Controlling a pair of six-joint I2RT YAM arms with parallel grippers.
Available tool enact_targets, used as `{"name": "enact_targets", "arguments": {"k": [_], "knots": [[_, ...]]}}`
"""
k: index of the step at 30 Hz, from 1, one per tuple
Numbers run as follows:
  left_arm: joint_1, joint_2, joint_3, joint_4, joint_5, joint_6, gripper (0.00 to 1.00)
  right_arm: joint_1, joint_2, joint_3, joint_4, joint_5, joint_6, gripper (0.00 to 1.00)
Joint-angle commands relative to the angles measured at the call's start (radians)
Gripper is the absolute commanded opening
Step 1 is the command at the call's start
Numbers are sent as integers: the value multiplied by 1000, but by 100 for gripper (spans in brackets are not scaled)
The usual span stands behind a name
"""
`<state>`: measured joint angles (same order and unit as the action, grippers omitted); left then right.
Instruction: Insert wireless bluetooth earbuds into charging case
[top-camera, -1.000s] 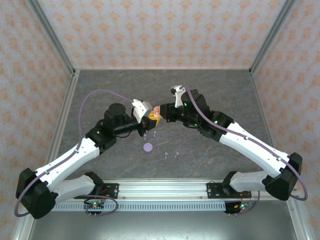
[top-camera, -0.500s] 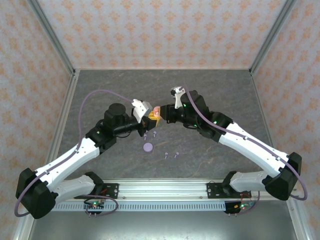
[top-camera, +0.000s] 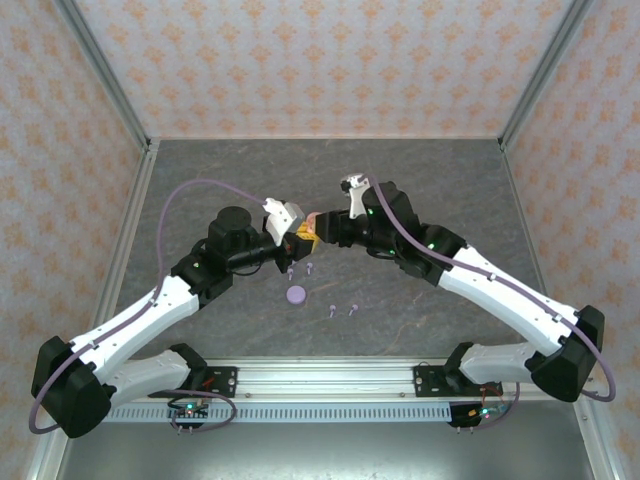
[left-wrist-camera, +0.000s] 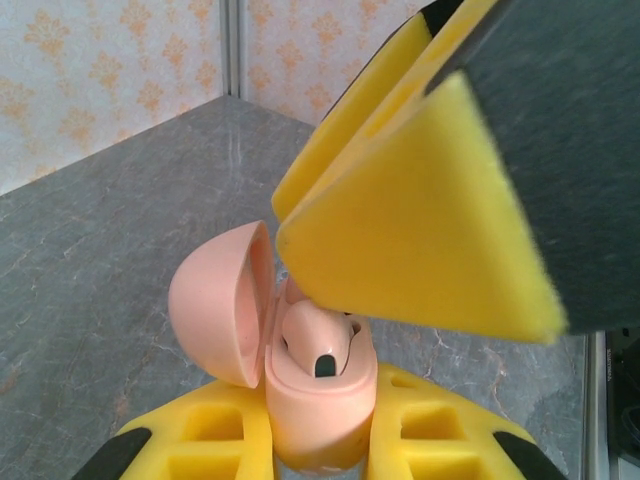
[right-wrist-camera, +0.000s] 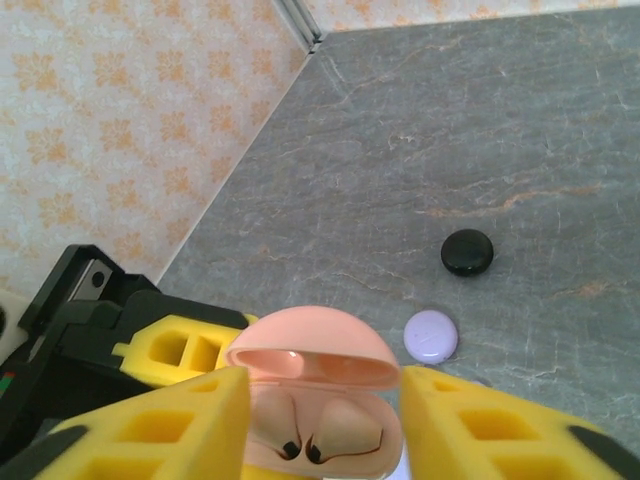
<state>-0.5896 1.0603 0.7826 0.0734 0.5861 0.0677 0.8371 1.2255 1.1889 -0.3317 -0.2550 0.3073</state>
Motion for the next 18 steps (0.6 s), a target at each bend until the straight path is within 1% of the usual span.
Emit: {"name": "enact_targets", "arguments": {"k": [1, 4, 6, 7, 9, 11, 14, 18], "knots": [[-6, -28, 11, 49, -2, -10, 2, -18, -36, 62, 8, -6, -47, 51], [-6, -36, 11, 54, 18, -10, 2, -74, -36, 90, -28, -54, -62, 58], [-6, -44, 9, 57, 38, -9, 2, -123, -36, 88, -33, -118, -56, 67], [-7, -49, 8, 57, 51, -8, 2, -150, -37, 82, -27, -179, -48, 73], [-7, -59, 4, 68, 78, -5, 2, -199, -36, 55, 6, -333, -31, 79], [-6, -63, 3, 74, 104, -3, 2, -222, -36, 26, 36, -445, -17, 81], [-7, -60, 9, 74, 149, 4, 2, -226, -22, 1, 65, -573, 2, 82], [-7, -47, 15, 87, 187, 7, 2, -225, 14, -32, 193, -719, 79, 82]]}}
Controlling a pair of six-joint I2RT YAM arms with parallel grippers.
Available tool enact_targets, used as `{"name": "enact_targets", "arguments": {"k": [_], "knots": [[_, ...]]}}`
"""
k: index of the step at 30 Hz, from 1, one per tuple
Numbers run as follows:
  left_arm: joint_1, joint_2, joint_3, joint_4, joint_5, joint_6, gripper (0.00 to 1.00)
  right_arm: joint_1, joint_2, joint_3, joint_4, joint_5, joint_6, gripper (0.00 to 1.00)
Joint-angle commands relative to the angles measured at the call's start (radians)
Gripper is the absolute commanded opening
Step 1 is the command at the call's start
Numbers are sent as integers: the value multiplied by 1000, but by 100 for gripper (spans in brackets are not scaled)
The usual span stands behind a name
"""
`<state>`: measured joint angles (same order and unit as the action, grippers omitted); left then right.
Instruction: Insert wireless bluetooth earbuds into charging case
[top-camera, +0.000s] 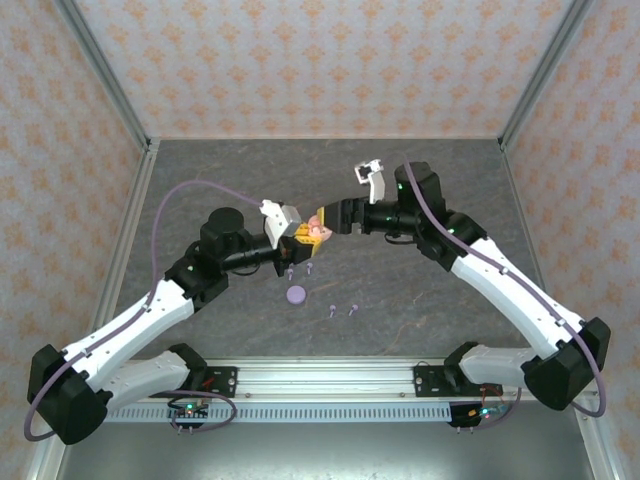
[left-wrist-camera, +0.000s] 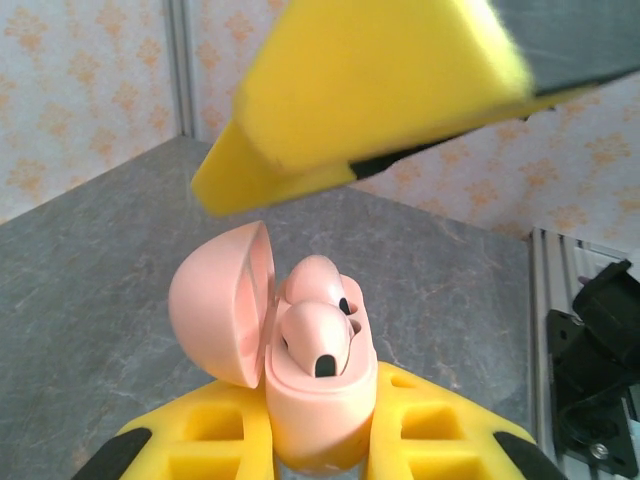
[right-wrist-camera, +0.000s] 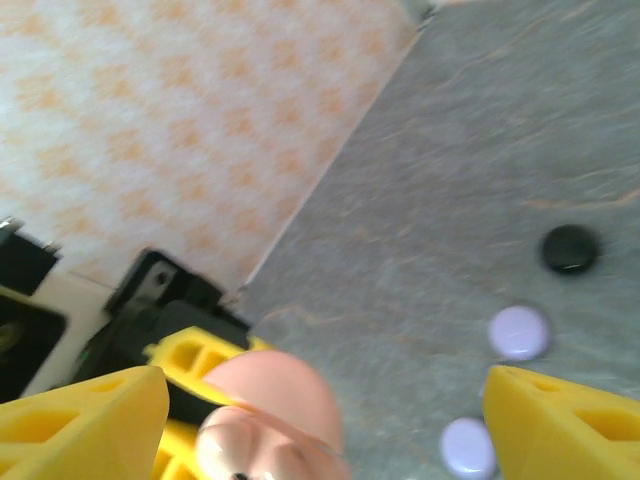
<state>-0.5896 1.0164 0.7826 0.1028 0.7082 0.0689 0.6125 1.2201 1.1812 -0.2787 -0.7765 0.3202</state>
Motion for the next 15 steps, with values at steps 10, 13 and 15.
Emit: {"name": "enact_targets", "arguments": {"k": [10, 13, 15], "knots": [[-7, 19, 28, 49, 67, 8, 2, 9, 51, -2, 213, -310, 108, 72], [-7, 19, 25, 45, 60, 11, 2, 9, 40, 6, 203, -320, 98, 68], [-7, 18, 25, 39, 56, 14, 2, 9, 32, 12, 191, -323, 87, 66]]}}
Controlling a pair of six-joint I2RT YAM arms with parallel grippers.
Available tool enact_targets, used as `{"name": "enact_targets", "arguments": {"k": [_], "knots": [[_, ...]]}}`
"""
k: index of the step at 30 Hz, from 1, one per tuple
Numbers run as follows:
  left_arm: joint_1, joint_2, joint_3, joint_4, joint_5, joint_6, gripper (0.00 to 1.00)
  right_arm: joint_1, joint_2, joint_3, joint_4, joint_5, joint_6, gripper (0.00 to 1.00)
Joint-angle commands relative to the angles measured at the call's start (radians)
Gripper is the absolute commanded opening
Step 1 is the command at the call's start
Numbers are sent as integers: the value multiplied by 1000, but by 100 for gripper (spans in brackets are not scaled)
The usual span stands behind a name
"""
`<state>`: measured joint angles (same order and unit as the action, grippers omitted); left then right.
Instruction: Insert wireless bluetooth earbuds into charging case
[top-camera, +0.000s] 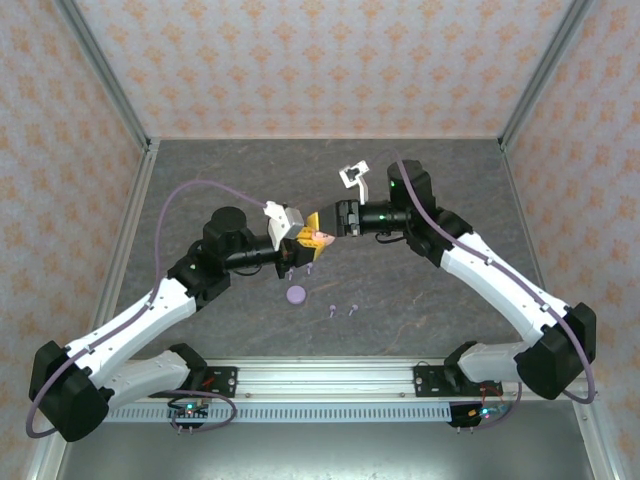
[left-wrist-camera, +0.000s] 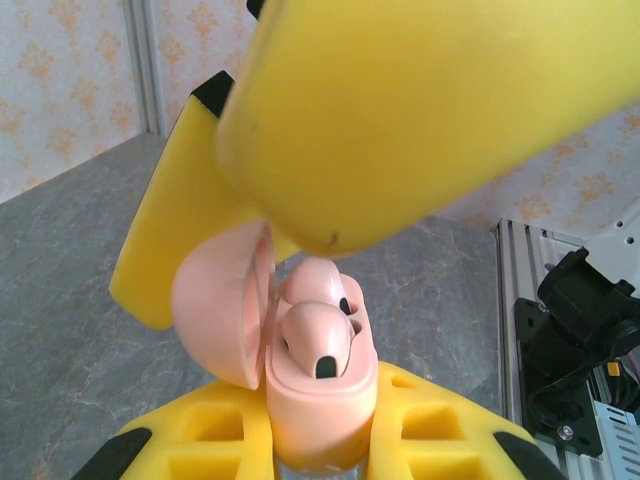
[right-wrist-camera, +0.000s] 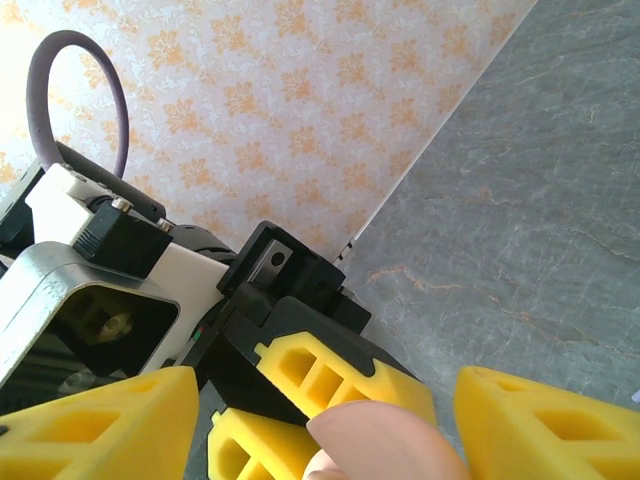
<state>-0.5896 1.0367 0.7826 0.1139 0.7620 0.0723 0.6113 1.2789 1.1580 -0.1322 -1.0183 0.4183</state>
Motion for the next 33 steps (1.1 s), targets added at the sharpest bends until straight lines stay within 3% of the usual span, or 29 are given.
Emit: {"name": "enact_targets", "arguments": {"k": [1, 16, 21, 27, 33], "knots": [[-6, -4, 23, 27, -2, 12, 2, 10, -32, 42, 28, -82, -25, 65], [-6, -6, 22, 8, -31, 17, 1, 10, -134, 34, -139, 14, -147, 66], [-6, -3, 20, 3, -54, 9, 1, -4, -163, 43, -223, 140, -186, 66], [-1, 15, -2, 22, -95, -9, 0, -16, -288, -24, -160, 316, -197, 71], [81, 105, -10, 58, -106, -119, 0, -19, -420, -120, -124, 572, -201, 79]]}}
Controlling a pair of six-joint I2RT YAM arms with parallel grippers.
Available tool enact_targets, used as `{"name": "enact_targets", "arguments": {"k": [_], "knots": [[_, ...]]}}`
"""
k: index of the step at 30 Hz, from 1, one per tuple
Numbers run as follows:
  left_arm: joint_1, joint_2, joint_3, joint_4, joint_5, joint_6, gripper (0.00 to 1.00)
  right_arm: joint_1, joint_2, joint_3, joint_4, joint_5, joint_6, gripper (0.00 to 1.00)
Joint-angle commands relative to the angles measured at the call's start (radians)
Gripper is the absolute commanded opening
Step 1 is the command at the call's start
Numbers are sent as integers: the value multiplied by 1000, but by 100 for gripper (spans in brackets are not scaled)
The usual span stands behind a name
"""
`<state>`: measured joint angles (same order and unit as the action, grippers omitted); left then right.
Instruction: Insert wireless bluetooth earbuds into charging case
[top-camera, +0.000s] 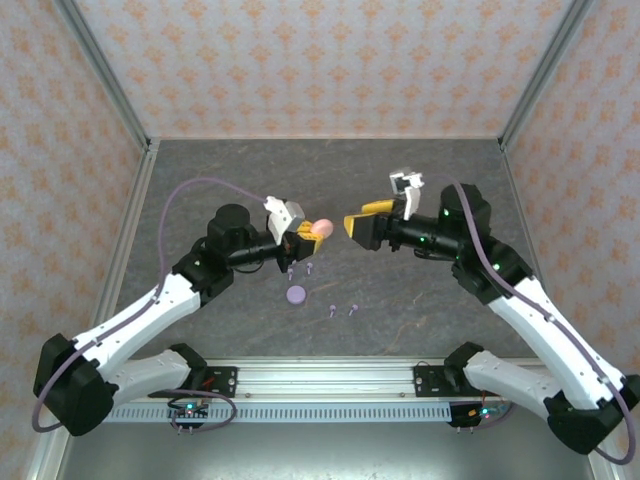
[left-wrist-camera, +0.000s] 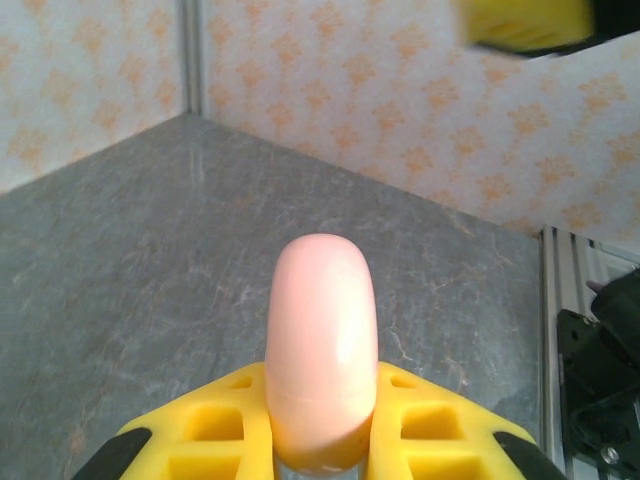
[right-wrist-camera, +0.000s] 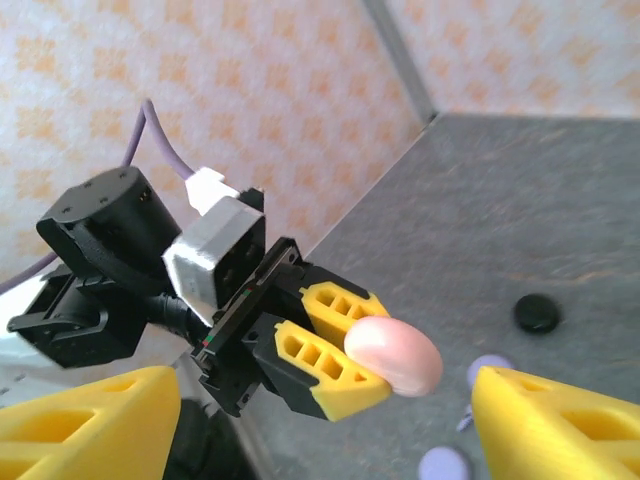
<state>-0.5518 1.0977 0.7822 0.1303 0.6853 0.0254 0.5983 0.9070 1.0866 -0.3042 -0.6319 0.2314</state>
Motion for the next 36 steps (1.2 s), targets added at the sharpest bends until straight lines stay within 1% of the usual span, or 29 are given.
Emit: {"name": "enact_targets", "arguments": {"k": [1, 3, 4, 5, 7, 10, 14, 18, 21, 25, 29, 36], "knots": [[66, 68, -3, 35, -36, -99, 0, -6, -85, -88, 90, 233, -3, 83], [104, 118, 14, 21, -49, -146, 0, -6, -142, -156, 165, 293, 22, 91], [121, 143, 26, 12, -50, -165, 0, -6, -171, -197, 213, 319, 40, 97], [132, 168, 43, 2, -54, -179, 0, -6, -196, -240, 259, 333, 57, 99], [141, 218, 82, -38, -77, -193, 0, -6, -225, -298, 311, 355, 82, 99], [153, 312, 156, -113, -125, -236, 0, -5, -233, -339, 324, 373, 117, 99], [176, 454, 233, -116, -78, -325, 0, -6, -223, -376, 365, 380, 144, 99], [177, 592, 356, -235, -93, -367, 0, -6, -206, -369, 364, 384, 143, 99], [177, 682, 423, -271, -50, -397, 0, -6, -202, -359, 344, 380, 141, 99], [176, 759, 468, -284, -38, -437, 0, -5, -206, -357, 311, 391, 134, 99], [176, 805, 492, -296, -53, -446, 8, -5, -206, -363, 304, 394, 135, 99], [176, 901, 519, -288, -60, -474, 13, -6, -203, -367, 291, 404, 131, 99]]}}
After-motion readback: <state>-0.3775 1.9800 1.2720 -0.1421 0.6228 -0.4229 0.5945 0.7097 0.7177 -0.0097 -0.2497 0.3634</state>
